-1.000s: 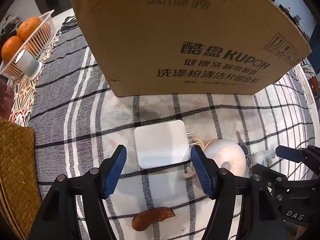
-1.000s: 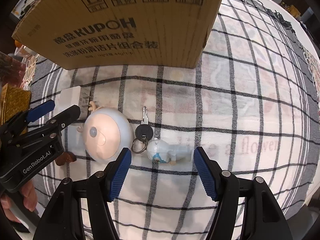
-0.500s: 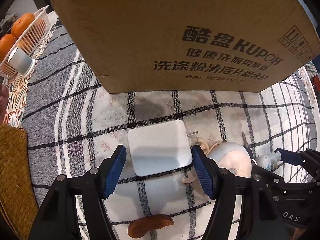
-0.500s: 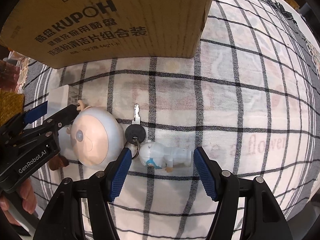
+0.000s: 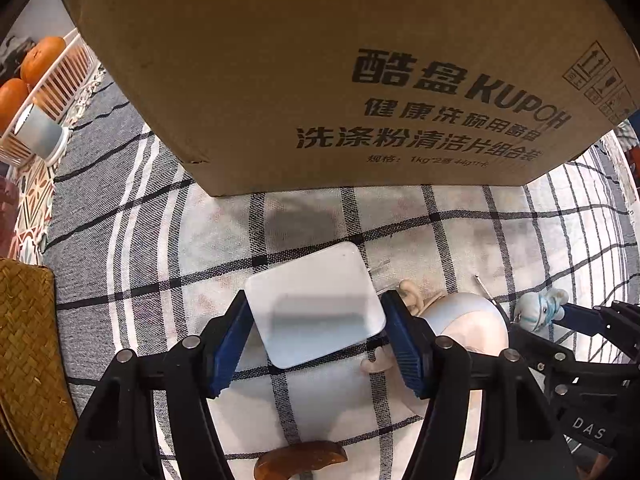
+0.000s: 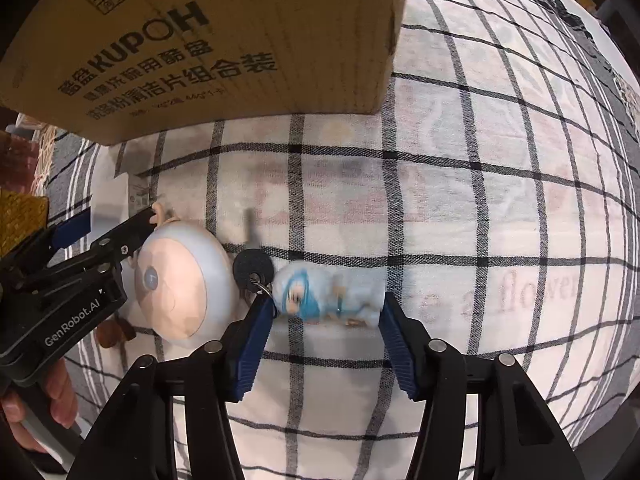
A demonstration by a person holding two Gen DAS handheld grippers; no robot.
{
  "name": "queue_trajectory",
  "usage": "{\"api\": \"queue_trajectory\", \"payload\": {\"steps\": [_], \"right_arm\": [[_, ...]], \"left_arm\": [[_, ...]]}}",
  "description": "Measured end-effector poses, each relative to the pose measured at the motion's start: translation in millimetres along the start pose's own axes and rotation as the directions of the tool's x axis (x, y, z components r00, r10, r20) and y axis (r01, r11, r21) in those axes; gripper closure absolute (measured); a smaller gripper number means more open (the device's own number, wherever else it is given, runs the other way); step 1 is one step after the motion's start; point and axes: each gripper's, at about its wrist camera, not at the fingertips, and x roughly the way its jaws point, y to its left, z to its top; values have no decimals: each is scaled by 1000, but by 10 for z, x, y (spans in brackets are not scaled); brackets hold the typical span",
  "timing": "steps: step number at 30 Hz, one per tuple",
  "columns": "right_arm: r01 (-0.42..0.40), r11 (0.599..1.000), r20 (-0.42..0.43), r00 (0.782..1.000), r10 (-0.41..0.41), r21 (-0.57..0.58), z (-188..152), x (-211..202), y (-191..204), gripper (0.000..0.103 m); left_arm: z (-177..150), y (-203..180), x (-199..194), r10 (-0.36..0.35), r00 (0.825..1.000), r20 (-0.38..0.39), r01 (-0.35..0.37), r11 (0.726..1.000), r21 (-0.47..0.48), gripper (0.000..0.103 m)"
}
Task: Organize rigid objects
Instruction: 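Close the left tool on the white square charger while the right tool lowers to the figurine, then close the right tool on the white astronaut figurine while the left tool holds the charger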
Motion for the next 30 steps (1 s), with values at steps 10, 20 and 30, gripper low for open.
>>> {"api": "queue_trajectory", "payload": {"steps": [10,20,30], "right_arm": [[-4,1000,-1,1000,4,6,30,1,-40,49],[13,1000,11,1000,-13,7,95,108,-89,42],[24,1000,73,997,-24,4,131,72,1,46]], "left_arm": [[12,-82,-3,-7,1000,0,7,1000,-4,41],[17,120,-7,-22,1000,-3,21,999,-26,41],[0,121,-11,-10,1000,-2,10,1000,-23,41]]}}
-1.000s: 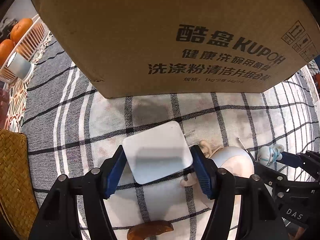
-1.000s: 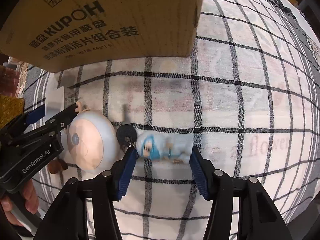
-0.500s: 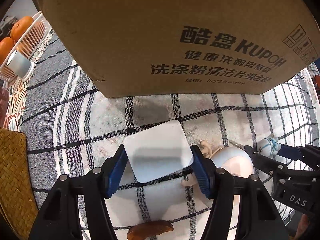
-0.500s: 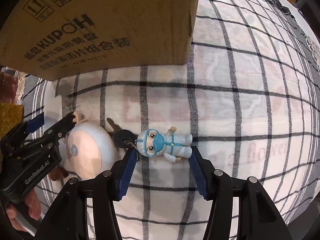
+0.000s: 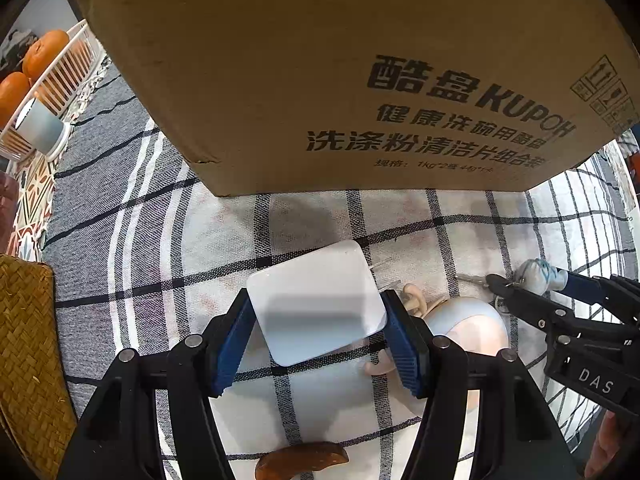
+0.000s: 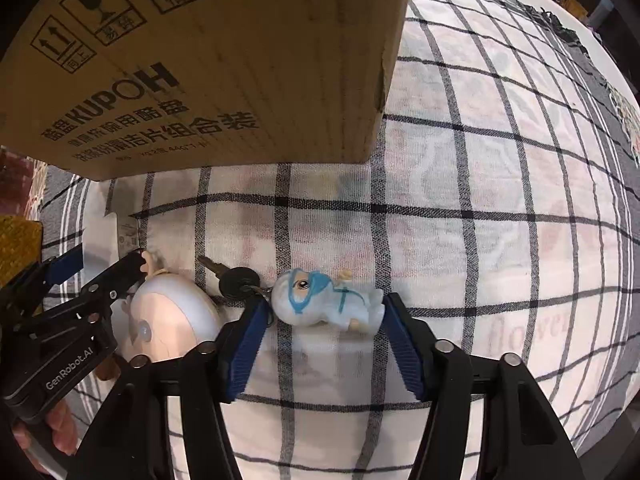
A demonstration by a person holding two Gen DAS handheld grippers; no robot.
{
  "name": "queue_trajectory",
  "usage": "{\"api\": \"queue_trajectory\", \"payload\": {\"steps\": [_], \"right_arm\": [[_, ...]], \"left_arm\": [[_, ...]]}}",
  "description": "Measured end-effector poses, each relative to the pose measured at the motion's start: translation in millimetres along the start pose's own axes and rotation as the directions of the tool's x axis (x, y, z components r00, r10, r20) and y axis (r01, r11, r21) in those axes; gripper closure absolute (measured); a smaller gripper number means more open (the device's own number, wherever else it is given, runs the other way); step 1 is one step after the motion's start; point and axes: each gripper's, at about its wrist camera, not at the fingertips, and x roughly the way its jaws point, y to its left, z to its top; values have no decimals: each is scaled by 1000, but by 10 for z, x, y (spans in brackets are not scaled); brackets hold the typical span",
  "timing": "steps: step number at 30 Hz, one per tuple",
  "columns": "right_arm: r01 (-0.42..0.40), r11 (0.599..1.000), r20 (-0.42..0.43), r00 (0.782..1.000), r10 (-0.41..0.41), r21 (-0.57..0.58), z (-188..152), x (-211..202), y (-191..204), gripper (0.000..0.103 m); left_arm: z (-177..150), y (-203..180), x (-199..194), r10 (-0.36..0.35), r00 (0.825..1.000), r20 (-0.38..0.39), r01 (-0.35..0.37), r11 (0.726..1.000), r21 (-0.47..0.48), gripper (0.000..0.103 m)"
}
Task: Organize rigid objects
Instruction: 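Close the right tool on the white astronaut figurine while the left tool holds the charger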
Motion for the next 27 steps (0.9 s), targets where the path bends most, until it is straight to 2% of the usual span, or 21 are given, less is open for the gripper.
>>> {"api": "queue_trajectory", "payload": {"steps": [6,7,8,14,18,27], "right_arm": [[-1,1000,24,1000,1,8,5,-69,-67,54],[1,1000,28,1000,-1,6,-13,-129,-93,63],[3,1000,28,1000,-3,0,1,-137,-88,66],[-5,1000,-17,1000,5,-14,-42,-115,-44,64],[67,997,-27,997,-69,-44,-47,-153,-2,61],[104,982,-36,993,-111,-157,163,-223,143,61]], "left_arm": [[-27,-49,-30,8,1000,9,-8,1000,1,41],[-36,-57,-36,10,1000,12,-10,1000,4,41],[-42,-62,-40,11,1000,13,-11,1000,6,41],[-61,-99,-59,19,1000,12,-19,1000,17,41],[-44,-103,-69,14,1000,7,-14,1000,14,41],[-2,-48,-61,7,1000,-2,-7,1000,7,41]]}}
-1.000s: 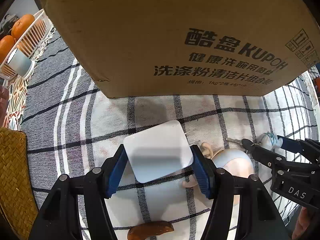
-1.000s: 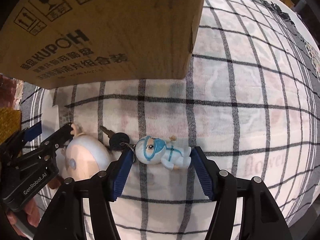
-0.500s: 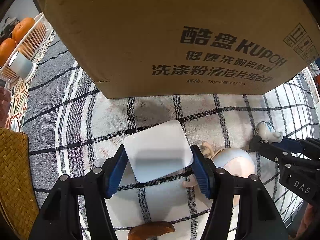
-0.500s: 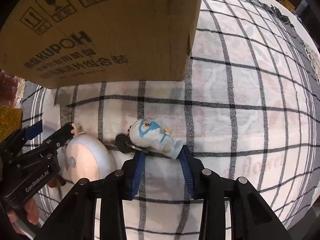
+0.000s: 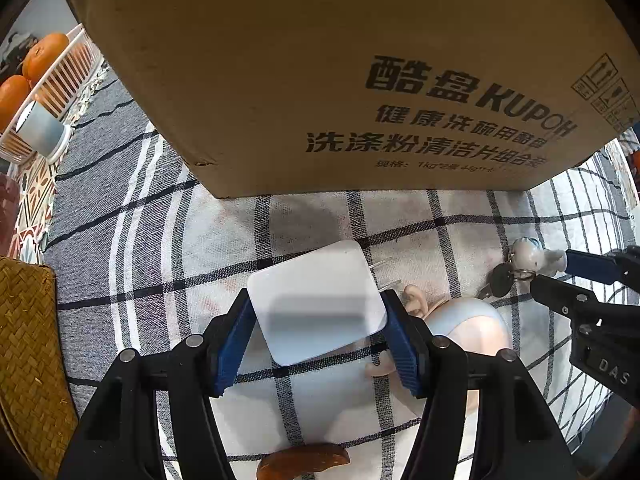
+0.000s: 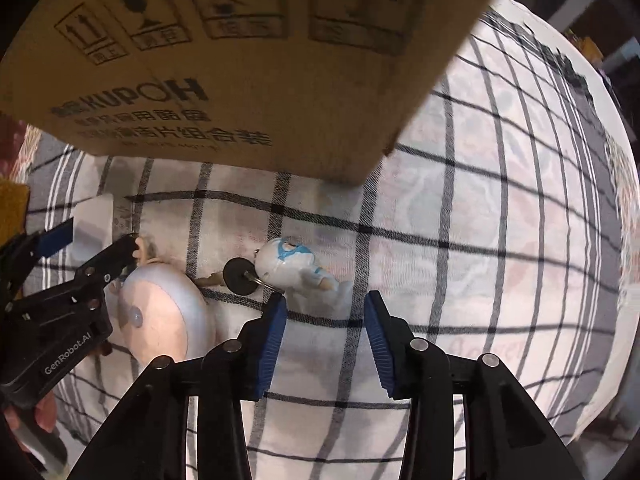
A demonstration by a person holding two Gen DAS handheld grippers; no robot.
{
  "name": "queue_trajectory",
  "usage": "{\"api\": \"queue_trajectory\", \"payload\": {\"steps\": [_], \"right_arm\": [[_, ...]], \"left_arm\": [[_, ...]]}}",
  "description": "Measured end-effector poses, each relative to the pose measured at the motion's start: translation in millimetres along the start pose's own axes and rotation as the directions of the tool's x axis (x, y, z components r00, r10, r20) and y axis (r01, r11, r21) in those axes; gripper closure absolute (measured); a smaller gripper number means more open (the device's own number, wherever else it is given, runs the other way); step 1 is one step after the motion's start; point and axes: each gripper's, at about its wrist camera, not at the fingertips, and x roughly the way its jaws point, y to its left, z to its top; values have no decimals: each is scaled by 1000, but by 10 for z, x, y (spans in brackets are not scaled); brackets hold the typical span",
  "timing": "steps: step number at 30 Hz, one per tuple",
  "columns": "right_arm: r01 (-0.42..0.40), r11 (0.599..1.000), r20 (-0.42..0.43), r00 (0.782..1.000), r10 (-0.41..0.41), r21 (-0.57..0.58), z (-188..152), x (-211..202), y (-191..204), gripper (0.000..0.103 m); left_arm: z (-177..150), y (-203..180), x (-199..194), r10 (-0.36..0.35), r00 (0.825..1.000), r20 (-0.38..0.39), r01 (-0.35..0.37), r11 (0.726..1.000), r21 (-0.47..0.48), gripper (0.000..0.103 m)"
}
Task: Organize rigid objects
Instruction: 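Close the right tool on the white astronaut figurine while the left tool holds the charger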
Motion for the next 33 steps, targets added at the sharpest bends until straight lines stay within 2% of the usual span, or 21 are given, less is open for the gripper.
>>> {"api": "queue_trajectory", "payload": {"steps": [4,7,11,23,28,31,33], "right_arm": [[-8,998,-22,1000,6,-58,101,-88,163,61],[17,996,1,1000,-17,-87,136,-146,248,59],[-18,992,0,1000,18,-129,226,-132,384,59],[-20,991,47,999,26,-133,317,-136,489,59],[-41,991,18,999,44,-128,233,-27,547,62],[-68,993,29,997,71,-94,202,-31,509,73],[-75,994,36,996,78,-84,210,-39,516,73]], "left_arm": [[11,-1,-3,5,1000,0,-5,1000,3,41],[23,22,-8,-3,1000,-1,3,1000,-4,41],[32,64,2,-4,1000,-1,4,1000,-13,41],[32,100,-3,3,1000,-1,-3,1000,-15,41],[-11,79,-18,6,1000,2,-6,1000,-11,42],[-29,68,-21,7,1000,2,-7,1000,-14,42],[-38,59,-35,9,1000,5,-9,1000,-11,43]]}}
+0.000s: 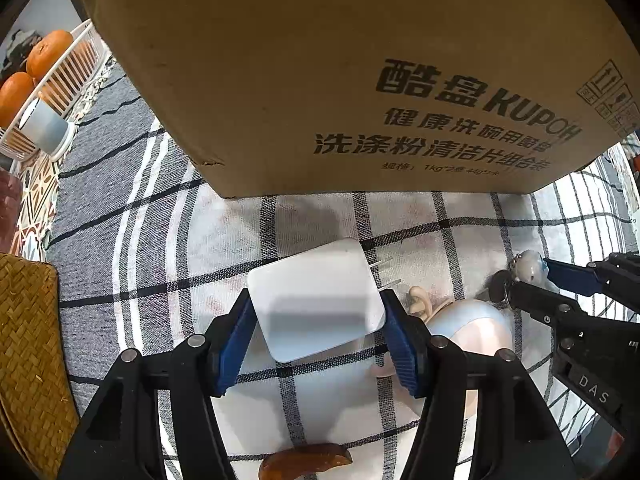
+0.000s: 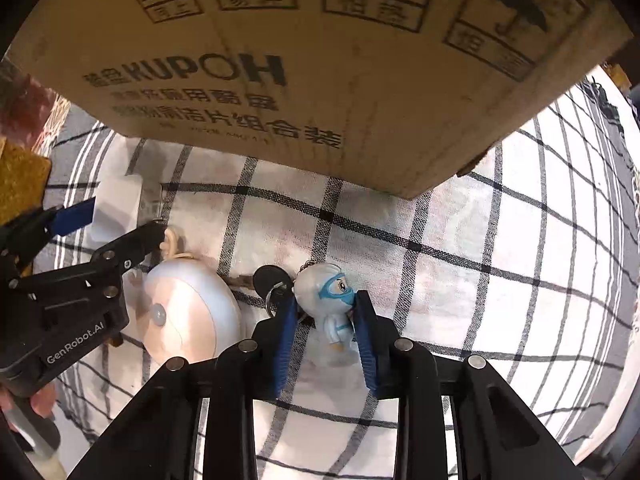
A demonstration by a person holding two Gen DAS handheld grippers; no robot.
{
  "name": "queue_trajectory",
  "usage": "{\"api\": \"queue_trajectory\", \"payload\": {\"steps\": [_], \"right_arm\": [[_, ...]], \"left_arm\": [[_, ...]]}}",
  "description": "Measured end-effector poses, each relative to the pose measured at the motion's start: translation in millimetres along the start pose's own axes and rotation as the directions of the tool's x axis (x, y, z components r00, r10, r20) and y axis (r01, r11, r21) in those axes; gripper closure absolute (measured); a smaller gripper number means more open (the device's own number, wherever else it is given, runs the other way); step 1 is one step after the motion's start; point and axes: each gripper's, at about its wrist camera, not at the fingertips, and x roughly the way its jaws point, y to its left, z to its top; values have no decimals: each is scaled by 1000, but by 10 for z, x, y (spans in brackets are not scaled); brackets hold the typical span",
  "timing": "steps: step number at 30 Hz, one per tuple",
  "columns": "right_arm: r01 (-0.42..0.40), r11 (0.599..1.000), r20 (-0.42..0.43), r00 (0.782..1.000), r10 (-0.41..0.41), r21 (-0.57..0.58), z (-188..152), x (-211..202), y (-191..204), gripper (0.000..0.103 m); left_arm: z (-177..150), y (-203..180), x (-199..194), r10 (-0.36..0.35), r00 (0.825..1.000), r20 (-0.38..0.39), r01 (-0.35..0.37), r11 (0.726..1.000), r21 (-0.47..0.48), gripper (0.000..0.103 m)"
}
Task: Organize rigid objects
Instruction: 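Lift and carry the charger and figurine with both tools over the box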
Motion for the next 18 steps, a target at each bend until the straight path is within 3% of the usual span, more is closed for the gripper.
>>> {"api": "queue_trajectory", "payload": {"steps": [7,18], "right_arm": [[10,1000,40,999,-11,25,-100,-77,-73,73],[-1,996,145,989,-11,87,-417,-511,-219,73]], "left_arm": [[-80,-27,-80,-8,1000,9,8,1000,-1,43],[-169,-37,-509,-26,995,94,27,1000,-2,43]]}}
